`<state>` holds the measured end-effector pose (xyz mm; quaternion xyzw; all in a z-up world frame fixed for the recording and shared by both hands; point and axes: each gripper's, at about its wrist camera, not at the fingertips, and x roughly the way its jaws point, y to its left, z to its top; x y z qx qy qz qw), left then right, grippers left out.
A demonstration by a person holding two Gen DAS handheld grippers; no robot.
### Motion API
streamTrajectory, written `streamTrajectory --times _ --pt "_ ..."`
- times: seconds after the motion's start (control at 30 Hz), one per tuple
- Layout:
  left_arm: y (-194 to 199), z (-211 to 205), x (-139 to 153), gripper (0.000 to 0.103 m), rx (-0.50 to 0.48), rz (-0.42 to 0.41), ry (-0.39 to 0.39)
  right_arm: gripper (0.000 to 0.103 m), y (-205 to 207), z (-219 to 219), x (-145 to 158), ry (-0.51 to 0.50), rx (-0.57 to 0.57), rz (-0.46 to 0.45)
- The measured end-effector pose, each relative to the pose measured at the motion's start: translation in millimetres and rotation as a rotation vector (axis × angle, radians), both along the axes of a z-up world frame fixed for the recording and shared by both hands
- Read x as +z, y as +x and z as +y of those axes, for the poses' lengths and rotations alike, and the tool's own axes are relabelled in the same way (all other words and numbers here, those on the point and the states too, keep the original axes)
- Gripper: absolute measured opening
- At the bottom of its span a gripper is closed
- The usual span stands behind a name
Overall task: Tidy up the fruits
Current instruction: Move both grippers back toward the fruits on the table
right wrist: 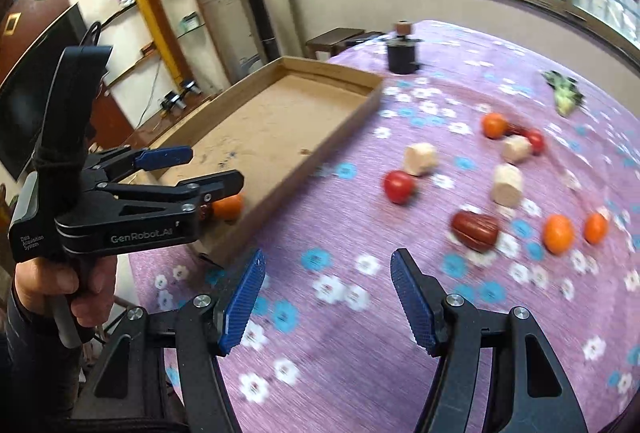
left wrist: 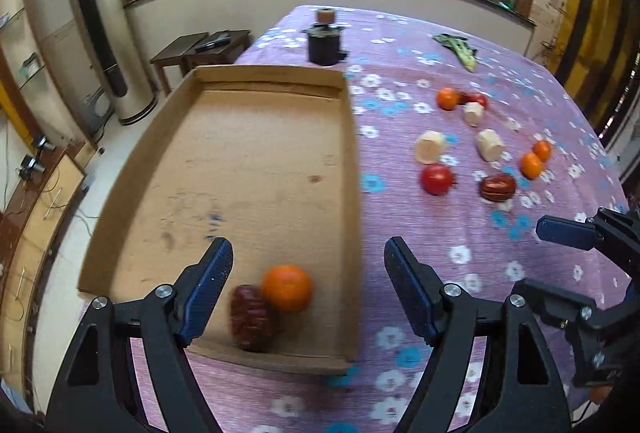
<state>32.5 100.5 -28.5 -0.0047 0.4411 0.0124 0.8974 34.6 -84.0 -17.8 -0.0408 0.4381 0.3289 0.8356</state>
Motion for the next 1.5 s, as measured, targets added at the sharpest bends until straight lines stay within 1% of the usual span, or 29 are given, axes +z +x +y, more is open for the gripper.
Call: streamTrajectory --times 0.43,0.73,1.1,1.37,1.47,1.5 --pt "2 -61 3 0.078 -0.113 0.001 -0.03 0.067 -7 -91 -3 0.004 -0.188 0.008" --pt "7 -88 0 0.078 -0.159 0.016 -0.044 0.067 -6 -129 -6 0.015 -0.269 0.006" --pt "21 -101 -9 0.078 -0.173 0.038 -0.058 0.067 1 -148 -11 0.022 -0.32 0.013" --pt "41 -103 -15 0.078 -0.177 0.043 -0.063 0.066 17 -152 -19 0.021 -0.335 0.031" --pt "51 -103 -20 0.074 -0.183 0.048 -0.063 0.064 26 -151 -22 0.02 -0.34 0.037" --pt "55 -104 -22 0.071 -0.185 0.052 -0.061 0.063 32 -151 -24 0.022 -0.343 0.043"
